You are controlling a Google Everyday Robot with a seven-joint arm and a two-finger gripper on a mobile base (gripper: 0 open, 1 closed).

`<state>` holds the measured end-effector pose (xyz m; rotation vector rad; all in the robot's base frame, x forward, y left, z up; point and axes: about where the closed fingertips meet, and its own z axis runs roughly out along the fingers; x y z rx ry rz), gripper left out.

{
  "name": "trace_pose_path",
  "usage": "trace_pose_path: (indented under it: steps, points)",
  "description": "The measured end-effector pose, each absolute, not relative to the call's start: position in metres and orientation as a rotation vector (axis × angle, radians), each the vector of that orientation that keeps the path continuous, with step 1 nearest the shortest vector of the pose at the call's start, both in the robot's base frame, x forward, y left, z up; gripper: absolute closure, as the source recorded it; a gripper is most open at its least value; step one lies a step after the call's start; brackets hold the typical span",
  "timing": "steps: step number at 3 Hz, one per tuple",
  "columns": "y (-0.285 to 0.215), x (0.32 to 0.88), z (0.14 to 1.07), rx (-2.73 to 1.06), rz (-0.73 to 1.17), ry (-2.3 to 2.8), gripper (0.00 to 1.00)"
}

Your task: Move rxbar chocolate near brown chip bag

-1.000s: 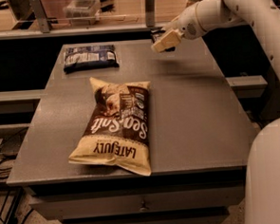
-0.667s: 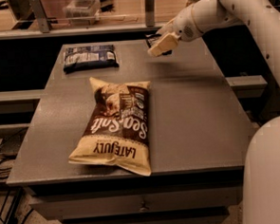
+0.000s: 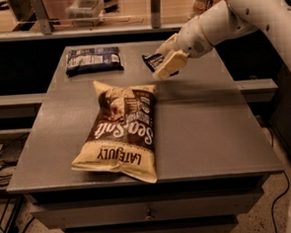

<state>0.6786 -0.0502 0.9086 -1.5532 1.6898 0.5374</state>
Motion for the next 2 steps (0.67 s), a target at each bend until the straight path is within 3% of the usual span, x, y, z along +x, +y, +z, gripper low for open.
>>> trace_pose_path:
  steps: [1, 2]
  points:
    - [-0.046, 0.633, 0.894, -1.62, 0.611, 1.675, 1.0]
    - [-0.047, 0.587, 0.873, -1.63, 0.701, 1.71, 0.75]
